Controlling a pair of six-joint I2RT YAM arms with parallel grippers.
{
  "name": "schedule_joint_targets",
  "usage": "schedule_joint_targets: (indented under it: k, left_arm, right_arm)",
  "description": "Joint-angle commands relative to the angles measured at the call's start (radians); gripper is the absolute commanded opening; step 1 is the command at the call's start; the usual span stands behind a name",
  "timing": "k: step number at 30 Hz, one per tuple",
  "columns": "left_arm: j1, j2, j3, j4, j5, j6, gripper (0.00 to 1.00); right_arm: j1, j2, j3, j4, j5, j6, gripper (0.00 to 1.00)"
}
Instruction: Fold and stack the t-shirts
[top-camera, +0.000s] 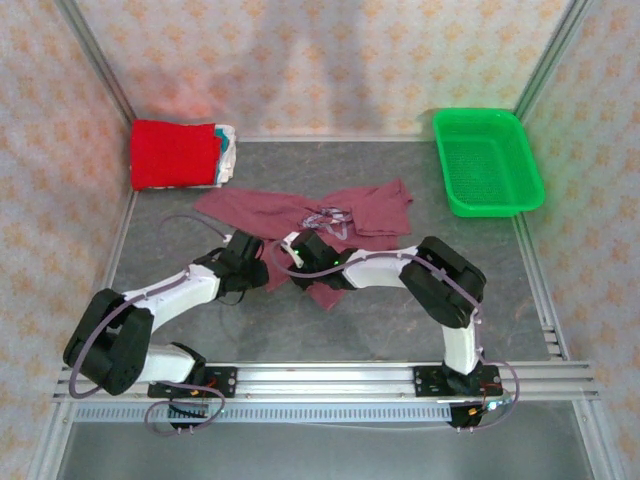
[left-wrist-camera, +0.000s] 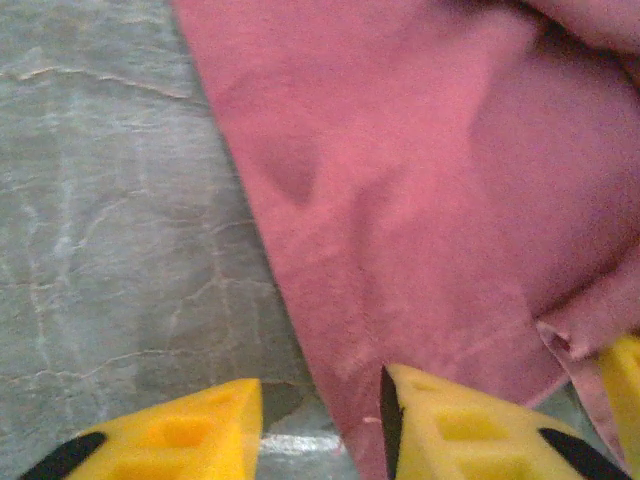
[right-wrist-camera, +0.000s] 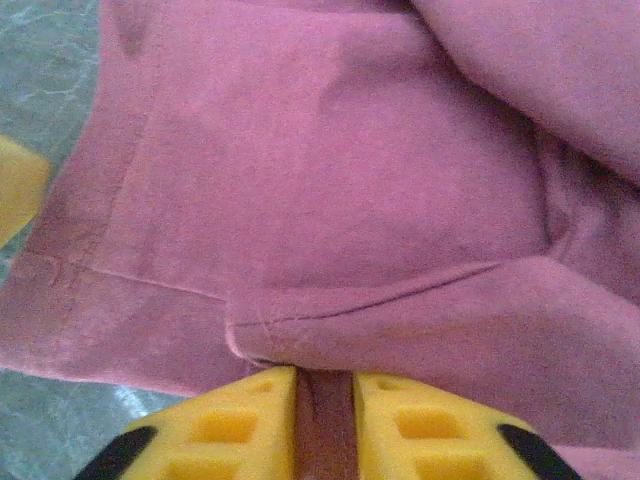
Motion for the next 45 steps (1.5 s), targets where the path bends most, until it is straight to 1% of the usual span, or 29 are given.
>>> schedule_joint_targets:
  k: [1,4,6,9,10,11,12,13,14,15,19,23,28,32,35,38,39,42,45]
  left_arm:
    - [-0.027,-0.026,0.002,0.000,0.029,0.003,0.48]
    - [-0.044,0.019,0.006,0.017,0.036,0.001,0.51]
    - [-0.050,0.061,0.011,0.042,0.050,-0.001,0.52]
    - [-0.066,0.122,0.017,0.084,0.045,-0.001,0.48]
    - [-0.065,0.140,0.019,0.093,0.038,-0.003,0.43]
    - [-0.066,0.159,0.023,0.098,0.029,-0.003,0.35]
    - [-0.065,0.174,0.027,0.102,0.021,0.000,0.19]
    - [-0.065,0.184,0.033,0.100,0.013,0.000,0.09]
    - [-0.065,0.191,0.040,0.093,0.003,0.003,0.03]
    - [-0.065,0.193,0.045,0.082,-0.010,0.006,0.01]
    - [-0.066,0.156,0.049,0.039,-0.076,0.012,0.00]
    - [-0.058,0.060,0.051,-0.046,-0.178,0.008,0.00]
    - [-0.008,-0.143,0.058,-0.147,-0.301,0.018,0.00]
    - [0.051,-0.341,0.102,-0.200,-0.359,0.085,0.00]
    - [0.087,-0.456,0.182,-0.263,-0.411,0.153,0.00]
    - [0.094,-0.532,0.278,-0.307,-0.466,0.240,0.00]
    - [0.095,-0.549,0.310,-0.322,-0.484,0.260,0.00]
    - [0.095,-0.588,0.387,-0.331,-0.492,0.313,0.00]
    - [0.095,-0.615,0.455,-0.335,-0.507,0.337,0.00]
  right_arm:
    - [0.003,-0.048,0.006,0.015,0.059,0.028,0.13]
    - [0.000,-0.109,-0.018,0.014,0.063,0.048,0.07]
    - [-0.009,-0.147,-0.032,0.009,0.062,0.072,0.03]
    - [-0.031,-0.197,-0.059,0.011,0.043,0.103,0.00]
    - [-0.038,-0.211,-0.071,0.016,0.039,0.109,0.00]
    - [-0.046,-0.225,-0.085,0.023,0.036,0.117,0.00]
    - [-0.054,-0.237,-0.100,0.031,0.034,0.125,0.00]
    - [-0.063,-0.247,-0.111,0.033,0.036,0.132,0.00]
    - [-0.073,-0.258,-0.122,0.036,0.034,0.140,0.00]
    - [-0.082,-0.272,-0.134,0.038,0.032,0.147,0.00]
    - [-0.112,-0.322,-0.176,0.040,0.045,0.150,0.00]
    - [-0.157,-0.416,-0.222,0.019,0.041,0.145,0.00]
    - [-0.212,-0.627,-0.259,-0.061,0.019,0.121,0.00]
    - [-0.272,-0.836,-0.266,-0.149,0.010,0.097,0.00]
    - [-0.316,-0.974,-0.239,-0.237,0.013,0.060,0.00]
    - [-0.328,-1.063,-0.176,-0.330,0.057,0.028,0.00]
    - [-0.332,-1.079,-0.148,-0.356,0.068,0.028,0.00]
    - [-0.333,-1.093,-0.047,-0.443,0.074,0.018,0.00]
    - [-0.333,-1.109,0.034,-0.495,0.125,0.011,0.00]
